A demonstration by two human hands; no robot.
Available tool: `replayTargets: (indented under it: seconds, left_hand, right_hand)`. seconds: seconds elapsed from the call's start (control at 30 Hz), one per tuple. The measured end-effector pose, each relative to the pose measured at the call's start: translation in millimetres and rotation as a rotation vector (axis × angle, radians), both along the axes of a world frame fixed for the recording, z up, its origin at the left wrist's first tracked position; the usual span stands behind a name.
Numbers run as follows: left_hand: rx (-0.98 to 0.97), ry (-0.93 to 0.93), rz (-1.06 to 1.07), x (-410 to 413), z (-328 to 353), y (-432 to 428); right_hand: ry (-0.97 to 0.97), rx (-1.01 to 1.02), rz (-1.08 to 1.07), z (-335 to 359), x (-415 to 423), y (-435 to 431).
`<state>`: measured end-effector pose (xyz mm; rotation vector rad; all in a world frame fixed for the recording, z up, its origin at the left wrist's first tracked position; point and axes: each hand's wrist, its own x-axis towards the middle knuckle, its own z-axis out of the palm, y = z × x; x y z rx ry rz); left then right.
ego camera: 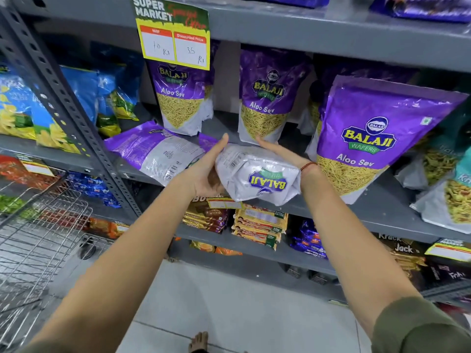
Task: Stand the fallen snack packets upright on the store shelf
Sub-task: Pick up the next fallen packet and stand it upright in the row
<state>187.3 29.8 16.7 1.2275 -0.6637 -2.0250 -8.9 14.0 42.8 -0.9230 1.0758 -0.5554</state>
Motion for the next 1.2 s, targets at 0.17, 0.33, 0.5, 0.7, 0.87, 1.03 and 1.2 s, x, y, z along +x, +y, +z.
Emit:
replayTargets:
  seconds: [0.17, 0.33, 0.5, 0.7, 0.87, 1.03, 1.2]
  left_hand:
    - [-0.126, -0.239, -0.041, 8, 8, -16]
    - [-0.270, -0.249, -0.047, 13, 20, -25]
    - [-0.437, -0.369, 0.100, 10, 40, -45]
    - [-0.716, -0.435, 0.198, 9, 60, -66]
    - [-0.818, -0.443, 0.274, 16, 60, -76]
    - [-0.833, -0.410, 0.259, 25, 61, -81]
    - [-0.763, -0.313, 0.316, 25, 61, -89]
  right_hand:
    - [-0.155, 0.005, -0.131, -21, 7, -22]
    - [-0.200, -0.159, -0.261, -13, 6, -28]
    - [-0.163, -0.378, -0.321, 11, 9, -32]
    - [-0.132, -0.638, -0.494, 29, 12, -43]
    - [-0.154, -0.766, -0.621, 38, 3, -59]
    - [-0.263, -0.700, -0.665, 31, 1, -59]
    - [-0.255, -0.694, -0.672, 33, 0, -63]
